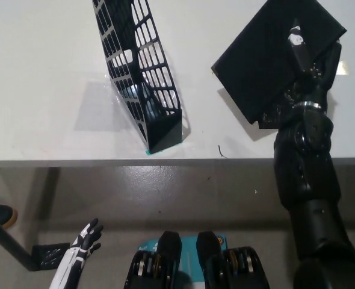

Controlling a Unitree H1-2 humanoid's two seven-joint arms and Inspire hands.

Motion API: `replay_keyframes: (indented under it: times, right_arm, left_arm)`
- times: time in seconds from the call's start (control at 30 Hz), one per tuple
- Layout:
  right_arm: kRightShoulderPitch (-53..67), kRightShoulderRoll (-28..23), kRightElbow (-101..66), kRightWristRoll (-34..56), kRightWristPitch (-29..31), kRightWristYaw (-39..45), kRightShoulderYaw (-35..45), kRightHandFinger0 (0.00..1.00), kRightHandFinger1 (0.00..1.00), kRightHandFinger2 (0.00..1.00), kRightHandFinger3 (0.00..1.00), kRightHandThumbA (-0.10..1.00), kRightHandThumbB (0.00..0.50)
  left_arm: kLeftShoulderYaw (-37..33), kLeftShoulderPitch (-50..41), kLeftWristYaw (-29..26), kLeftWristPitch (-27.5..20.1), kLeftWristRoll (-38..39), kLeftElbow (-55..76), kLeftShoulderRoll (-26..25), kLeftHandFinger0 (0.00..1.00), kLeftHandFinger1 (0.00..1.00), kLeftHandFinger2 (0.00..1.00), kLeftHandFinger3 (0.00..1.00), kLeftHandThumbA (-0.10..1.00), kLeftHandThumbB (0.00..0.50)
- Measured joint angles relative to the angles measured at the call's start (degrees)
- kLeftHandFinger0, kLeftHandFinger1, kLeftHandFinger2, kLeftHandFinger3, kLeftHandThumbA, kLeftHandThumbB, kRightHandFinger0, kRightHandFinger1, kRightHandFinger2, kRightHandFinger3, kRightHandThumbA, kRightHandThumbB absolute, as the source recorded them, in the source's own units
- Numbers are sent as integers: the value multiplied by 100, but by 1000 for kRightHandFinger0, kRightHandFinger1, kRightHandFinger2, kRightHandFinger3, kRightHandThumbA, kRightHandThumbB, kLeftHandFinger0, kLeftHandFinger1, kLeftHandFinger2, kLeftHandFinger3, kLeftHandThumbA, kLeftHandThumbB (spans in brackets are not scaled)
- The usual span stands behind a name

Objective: A notebook is kept standing on the table on the right hand side and a black shelf is kept on the left hand side and the robot uses its right hand to grab the notebook and places it in the shelf

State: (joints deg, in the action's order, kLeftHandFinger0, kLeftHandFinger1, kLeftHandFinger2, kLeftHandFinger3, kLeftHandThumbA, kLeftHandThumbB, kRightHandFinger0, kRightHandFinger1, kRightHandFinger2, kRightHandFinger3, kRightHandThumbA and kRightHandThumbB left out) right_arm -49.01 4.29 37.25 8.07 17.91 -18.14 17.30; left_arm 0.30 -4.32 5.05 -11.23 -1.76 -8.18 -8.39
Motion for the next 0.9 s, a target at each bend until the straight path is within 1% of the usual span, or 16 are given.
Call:
replay_keyframes:
  times: [0.07,0.1,0.13,0.2,0.27,0.43,0.53,0.63,0.67,0.7,0.73,0.8,0.83,0.87,0.9]
  right_arm:
    - [100,16,-313,-122,-66,-10,-76,0,146,547,749,-100,97]
    - [153,23,-517,-212,-101,-16,-133,0,142,541,735,-100,93]
    - [199,28,-694,-287,-132,-20,-185,0,144,537,722,-100,101]
    - [249,38,-1003,-418,-210,-29,-288,0,136,527,704,-100,100]
    - [283,54,-1359,-576,-316,-39,-404,0,149,544,690,-100,97]
    - [279,100,-2264,-1036,-573,-54,-780,0,124,554,679,-100,94]
    - [192,162,-2762,-1382,-757,-76,-1022,0,115,564,690,-100,99]
    - [-59,204,-3098,-1677,-892,-102,-1248,0,107,562,698,-100,107]
    - [-181,215,-3177,-1769,-935,-110,-1314,0,81,520,680,-100,110]
    - [-340,234,-3251,-1882,-980,-119,-1403,0,79,518,679,-100,110]
    - [-448,248,-3297,-1948,-1005,-124,-1463,0,41,475,671,-100,118]
    - [-736,316,-3408,-2140,-1077,-148,-1605,0,35,474,677,-100,118]
    - [-855,368,-3434,-2209,-1098,-159,-1656,0,38,463,648,-100,153]
    - [-917,398,-3444,-2250,-1107,-167,-1682,0,40,499,660,-100,115]
    - [-1051,485,-3445,-2333,-1127,-196,-1748,0,66,545,690,-100,107]
  left_arm:
    - [0,0,0,0,-1,-4,0,1000,1000,1000,1000,1000,135]
    - [0,-1,0,0,-1,-5,0,1000,1000,1000,1000,1000,135]
    - [-1,-1,0,0,-2,-6,0,1000,1000,1000,1000,1000,133]
    - [0,-1,0,0,-2,-7,0,1000,1000,1000,1000,1000,136]
    - [-1,-1,0,0,-2,-7,0,1000,1000,1000,1000,1000,142]
    - [-1,-1,-1,0,-7,-7,-1,1000,1000,1000,1000,1000,138]
    - [-1,-1,-1,-1,-10,-7,-1,1000,1000,1000,1000,1000,149]
    - [-2,2,-1,0,-13,-7,-1,1000,1000,1000,1000,1000,147]
    - [-2,2,-1,-2,-17,-7,-2,1000,1000,1000,1000,1000,136]
    - [-2,1,-1,-3,-20,-7,-2,1000,1000,1000,1000,1000,137]
    - [-2,0,-1,-4,-22,-6,-2,1000,1000,1000,1000,1000,130]
    - [-3,1,0,-7,-24,-6,-4,1000,1000,1000,1000,1000,141]
    - [-3,2,1,-8,-24,-6,-7,1000,1000,1000,1000,1000,143]
    - [-3,4,1,-8,-23,-6,-8,1000,1000,1000,1000,1000,137]
    - [-4,6,2,-8,-22,-6,-8,1000,1000,1000,1000,1000,137]
